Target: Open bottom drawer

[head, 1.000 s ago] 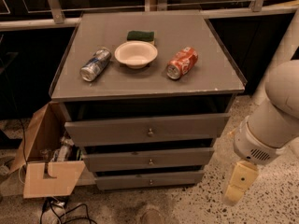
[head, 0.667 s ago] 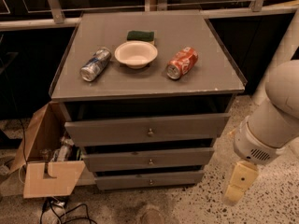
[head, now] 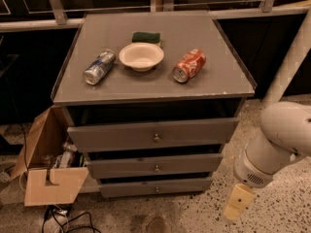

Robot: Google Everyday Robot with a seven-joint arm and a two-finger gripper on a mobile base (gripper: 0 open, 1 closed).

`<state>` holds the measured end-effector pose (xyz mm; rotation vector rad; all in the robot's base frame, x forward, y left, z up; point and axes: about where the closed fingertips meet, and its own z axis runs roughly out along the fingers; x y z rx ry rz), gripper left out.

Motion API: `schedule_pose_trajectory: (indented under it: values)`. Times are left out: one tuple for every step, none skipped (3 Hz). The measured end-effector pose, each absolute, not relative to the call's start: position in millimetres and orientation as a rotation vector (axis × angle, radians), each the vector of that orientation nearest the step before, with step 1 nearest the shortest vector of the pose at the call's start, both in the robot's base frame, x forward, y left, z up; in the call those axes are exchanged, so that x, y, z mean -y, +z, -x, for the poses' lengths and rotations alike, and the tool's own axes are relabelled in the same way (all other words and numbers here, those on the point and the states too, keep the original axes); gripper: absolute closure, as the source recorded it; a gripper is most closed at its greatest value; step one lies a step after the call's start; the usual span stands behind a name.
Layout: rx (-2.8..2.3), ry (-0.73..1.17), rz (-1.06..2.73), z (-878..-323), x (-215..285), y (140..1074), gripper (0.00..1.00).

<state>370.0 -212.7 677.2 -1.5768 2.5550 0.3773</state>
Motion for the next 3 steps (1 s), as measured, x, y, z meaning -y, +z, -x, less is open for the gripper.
schedule_pose_trajectory:
  values:
    - [-2.594, 0.443, 1.507, -380.5, 215.6, 628.3, 0.00]
    - [-2.596, 0.445, 1.506, -380.2, 215.6, 627.0, 0.00]
    - [-2.622, 0.464, 1.487, -382.1, 217.9, 596.0, 0.00]
